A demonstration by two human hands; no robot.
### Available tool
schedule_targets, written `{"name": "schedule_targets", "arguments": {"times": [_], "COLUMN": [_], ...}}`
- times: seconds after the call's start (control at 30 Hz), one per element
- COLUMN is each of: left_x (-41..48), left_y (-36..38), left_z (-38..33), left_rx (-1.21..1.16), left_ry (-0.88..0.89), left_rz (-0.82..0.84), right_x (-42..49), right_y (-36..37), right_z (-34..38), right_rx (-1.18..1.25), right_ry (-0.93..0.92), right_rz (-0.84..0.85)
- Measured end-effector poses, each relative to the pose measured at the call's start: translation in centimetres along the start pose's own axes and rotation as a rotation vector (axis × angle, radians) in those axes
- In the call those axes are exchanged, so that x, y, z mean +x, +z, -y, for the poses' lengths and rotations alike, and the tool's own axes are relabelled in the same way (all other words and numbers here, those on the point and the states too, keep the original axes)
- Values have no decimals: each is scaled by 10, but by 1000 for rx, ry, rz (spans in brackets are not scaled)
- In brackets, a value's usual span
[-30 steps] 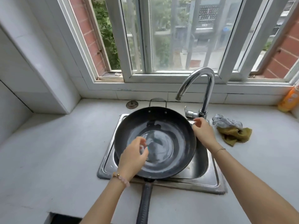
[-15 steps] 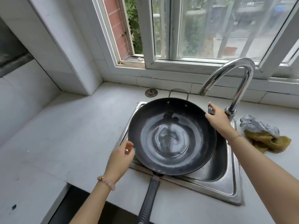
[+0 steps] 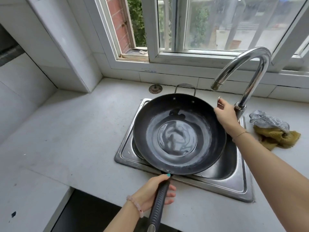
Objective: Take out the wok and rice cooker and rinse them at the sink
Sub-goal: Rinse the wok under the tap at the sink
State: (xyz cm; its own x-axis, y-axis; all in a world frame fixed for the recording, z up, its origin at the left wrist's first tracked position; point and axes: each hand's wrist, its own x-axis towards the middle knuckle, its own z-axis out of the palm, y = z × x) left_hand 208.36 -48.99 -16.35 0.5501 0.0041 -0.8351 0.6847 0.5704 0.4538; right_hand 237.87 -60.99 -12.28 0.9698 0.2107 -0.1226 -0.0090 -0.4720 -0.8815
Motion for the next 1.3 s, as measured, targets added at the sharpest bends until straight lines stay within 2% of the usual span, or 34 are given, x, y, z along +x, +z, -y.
{"name": "schedule_targets", "arguments": {"times": [0.33, 0.6, 0.7, 0.83, 1.0, 1.13, 1.3], "left_x": [6, 8, 10, 9, 8, 9, 9], "left_y": [4, 1, 0, 3, 3, 3, 1], "left_z": [-11, -8, -7, -9, -9, -9, -7], "left_rx": [-36, -65, -53, -54, -44, -52, -58], "left_ry": [-98, -97, -90, -91, -75, -66, -52], "left_rz": [79, 102, 100, 94, 99, 108, 123], "right_x": [1, 1, -2, 1, 4, -11, -63], "right_y": [8, 11, 12, 12, 8, 13, 38], "right_z": [-4, -7, -8, -5, -2, -3, -9], "right_rx": [-28, -99, -125, -273, -308, -325, -121], "right_ry": [15, 0, -12, -27, -9, -3, -16], "right_rz": [-3, -4, 68, 184, 237, 178, 62]}}
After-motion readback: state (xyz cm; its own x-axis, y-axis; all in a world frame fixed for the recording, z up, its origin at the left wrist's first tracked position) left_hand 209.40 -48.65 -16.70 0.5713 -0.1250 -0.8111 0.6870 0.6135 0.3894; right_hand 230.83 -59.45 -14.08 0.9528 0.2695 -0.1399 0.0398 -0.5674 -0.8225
